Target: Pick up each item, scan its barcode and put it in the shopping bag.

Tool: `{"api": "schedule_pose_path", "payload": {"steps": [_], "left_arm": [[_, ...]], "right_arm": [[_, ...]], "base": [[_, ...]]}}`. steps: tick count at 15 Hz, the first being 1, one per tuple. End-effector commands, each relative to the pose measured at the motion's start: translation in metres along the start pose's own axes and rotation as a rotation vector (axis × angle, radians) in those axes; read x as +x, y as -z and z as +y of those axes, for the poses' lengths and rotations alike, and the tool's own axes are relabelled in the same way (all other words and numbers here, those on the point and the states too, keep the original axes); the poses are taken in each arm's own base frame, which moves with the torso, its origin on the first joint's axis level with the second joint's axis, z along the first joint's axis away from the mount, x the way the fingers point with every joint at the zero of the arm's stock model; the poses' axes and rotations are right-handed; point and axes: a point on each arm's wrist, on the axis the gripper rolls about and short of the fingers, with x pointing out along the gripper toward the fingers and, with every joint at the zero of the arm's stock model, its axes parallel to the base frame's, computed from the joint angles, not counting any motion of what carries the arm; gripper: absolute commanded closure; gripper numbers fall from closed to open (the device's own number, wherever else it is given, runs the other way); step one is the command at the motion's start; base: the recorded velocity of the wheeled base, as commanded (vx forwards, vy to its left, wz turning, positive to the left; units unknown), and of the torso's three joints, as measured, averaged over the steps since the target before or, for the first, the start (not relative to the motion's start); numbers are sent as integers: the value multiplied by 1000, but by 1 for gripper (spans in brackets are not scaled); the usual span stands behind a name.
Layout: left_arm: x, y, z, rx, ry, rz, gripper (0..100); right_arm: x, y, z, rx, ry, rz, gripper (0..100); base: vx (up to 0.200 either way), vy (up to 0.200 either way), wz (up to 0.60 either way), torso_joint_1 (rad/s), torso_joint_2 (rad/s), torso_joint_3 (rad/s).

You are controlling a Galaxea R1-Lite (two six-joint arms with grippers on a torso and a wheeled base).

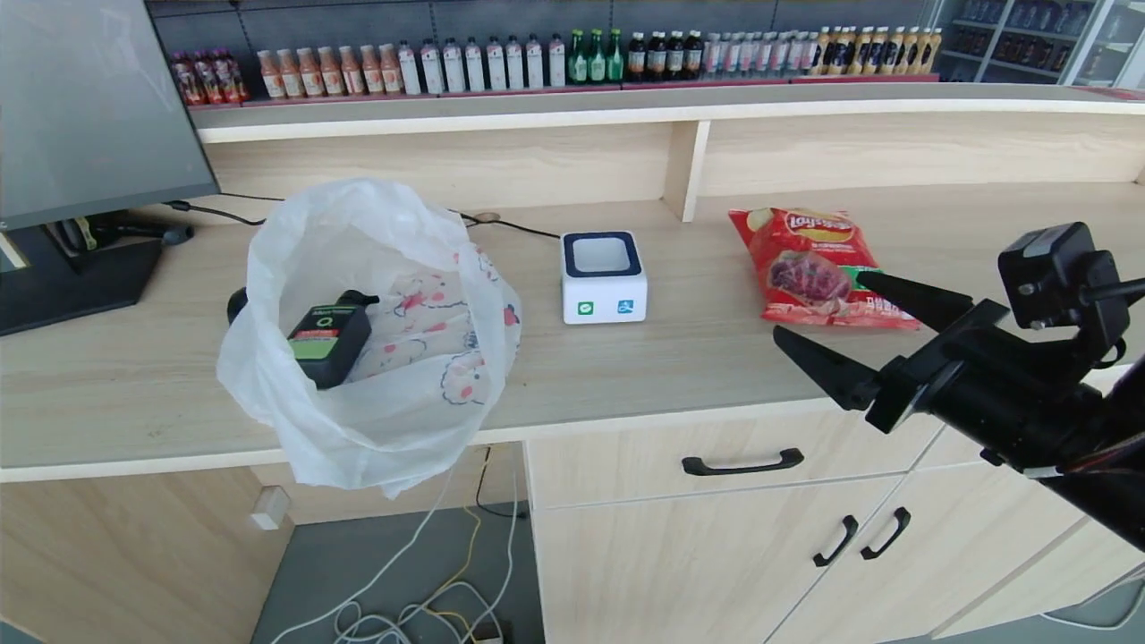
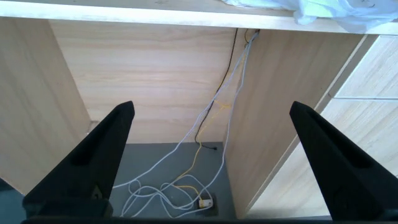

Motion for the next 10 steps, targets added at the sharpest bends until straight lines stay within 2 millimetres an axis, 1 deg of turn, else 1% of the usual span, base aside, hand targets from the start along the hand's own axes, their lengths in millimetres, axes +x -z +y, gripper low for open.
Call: {"api": "schedule_pose_path", "payload": {"steps": [1,10], "left_arm": [[0,0,0,-1,0,0,0],[0,0,0,-1,0,0,0]], "right_arm": [[-2,-1,0,0,1,-3,0],[-2,0,0,1,2,-1,0]], "base": [[0,-200,0,2,2,-2],[0,-200,0,3,3,4]]}}
